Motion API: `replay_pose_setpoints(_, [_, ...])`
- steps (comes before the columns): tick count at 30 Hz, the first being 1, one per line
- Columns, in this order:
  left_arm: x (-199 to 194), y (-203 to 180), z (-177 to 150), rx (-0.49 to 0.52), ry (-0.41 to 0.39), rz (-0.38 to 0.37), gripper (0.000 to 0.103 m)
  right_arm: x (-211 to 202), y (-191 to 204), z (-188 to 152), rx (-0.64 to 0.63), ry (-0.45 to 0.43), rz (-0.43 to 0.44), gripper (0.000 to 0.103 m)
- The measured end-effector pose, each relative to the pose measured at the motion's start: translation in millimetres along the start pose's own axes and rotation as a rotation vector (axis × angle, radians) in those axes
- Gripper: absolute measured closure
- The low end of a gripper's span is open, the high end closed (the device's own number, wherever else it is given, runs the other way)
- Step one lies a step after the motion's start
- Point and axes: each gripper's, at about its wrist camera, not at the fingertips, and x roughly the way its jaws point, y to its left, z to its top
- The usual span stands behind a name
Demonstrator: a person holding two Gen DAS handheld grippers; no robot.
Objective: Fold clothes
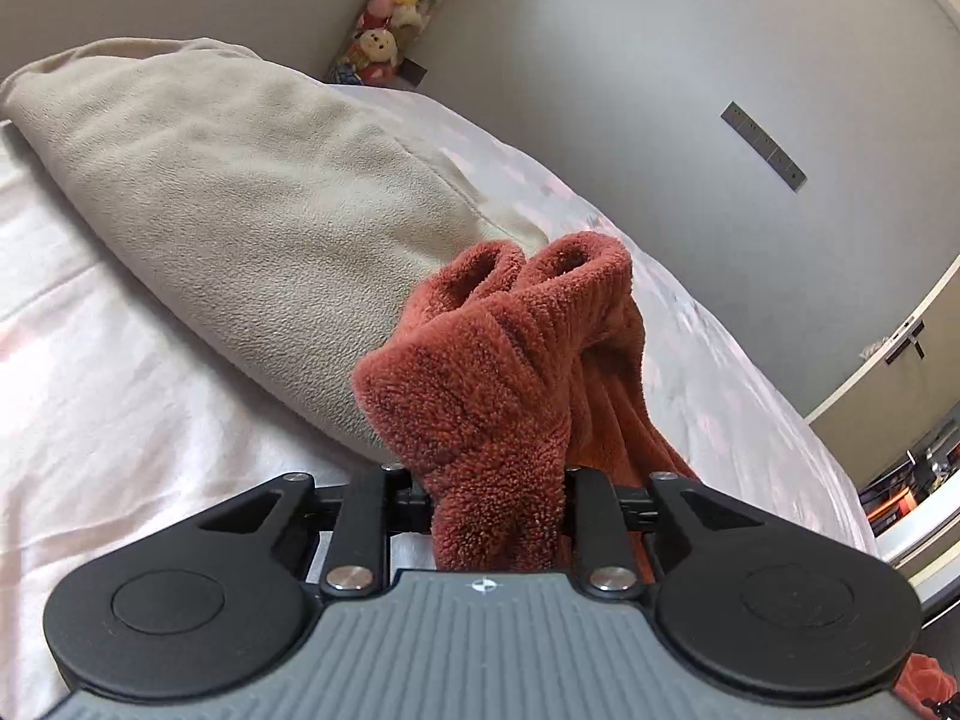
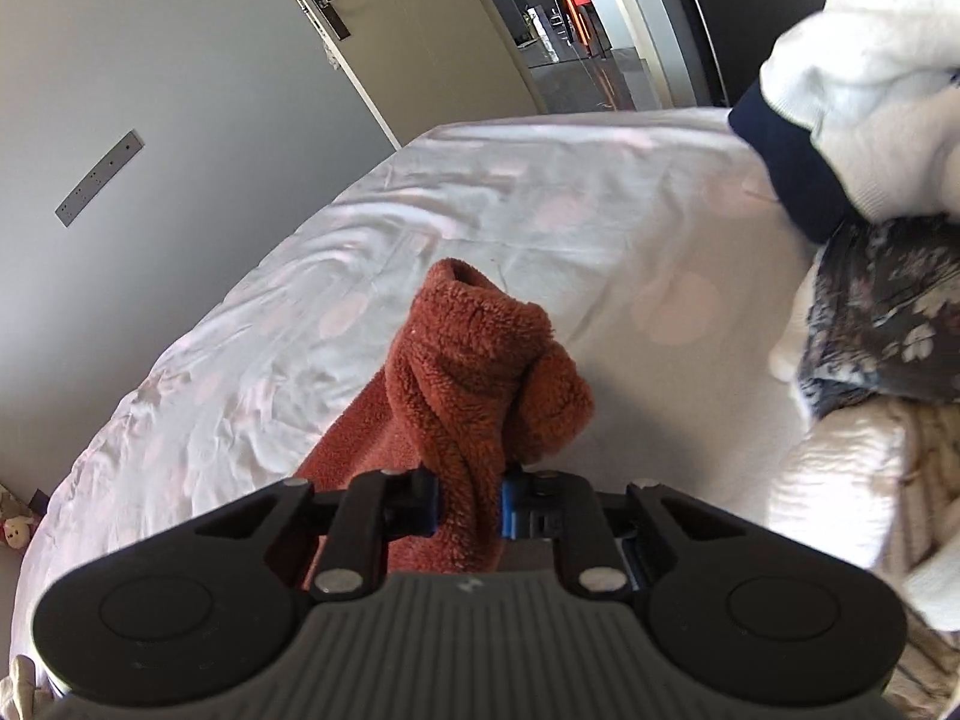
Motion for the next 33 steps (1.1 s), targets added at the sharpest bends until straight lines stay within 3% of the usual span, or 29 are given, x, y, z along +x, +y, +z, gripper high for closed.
replay_pose_setpoints(4, [-29.0, 6.4, -2.9, 0.003, 0.028, 0.017, 0.083, -29.6, -5.2, 6.4, -0.018, -0.009, -0.005, 0.084])
replay_pose_setpoints(11, [-71.0, 26.4, -8.8, -0.056, 0.128, 0.068, 0.083, -80.0, -59.1, -6.3, -0.003, 0.045, -0.021, 0.084])
replay_pose_setpoints(14, [-69.8, 27.9, -14.3, -0.036, 0.192, 0.11, 0.083, -89.6, -82.6, -22.5, -0.012, 0.084, -0.038, 0.084])
replay_pose_setpoints(20, [-45.6, 33.1, -22.2, -0.073, 0.315, 0.198, 0.077, -80.7, -111.2, -53.6, 0.115, 0.15, -0.093, 0.083])
replay_pose_setpoints(22, [-50.2, 32.0, -23.1, -0.077, 0.336, 0.193, 0.072, -85.6, -106.8, -54.5, 0.112, 0.125, -0.085, 0.083])
replay_pose_setpoints(25, [-60.9, 28.5, -25.0, -0.088, 0.356, 0.179, 0.051, -100.8, -86.6, -52.2, 0.048, 0.07, -0.053, 0.083])
replay_pose_setpoints(26, [-66.0, 25.8, -26.2, -0.088, 0.355, 0.174, 0.048, -106.6, -78.5, -51.5, 0.021, 0.05, -0.04, 0.083])
replay_pose_setpoints(33, [-99.3, -8.2, -43.1, 0.04, 0.294, 0.153, 0.044, -148.6, -7.4, -67.5, -0.128, -0.072, 0.085, 0.083])
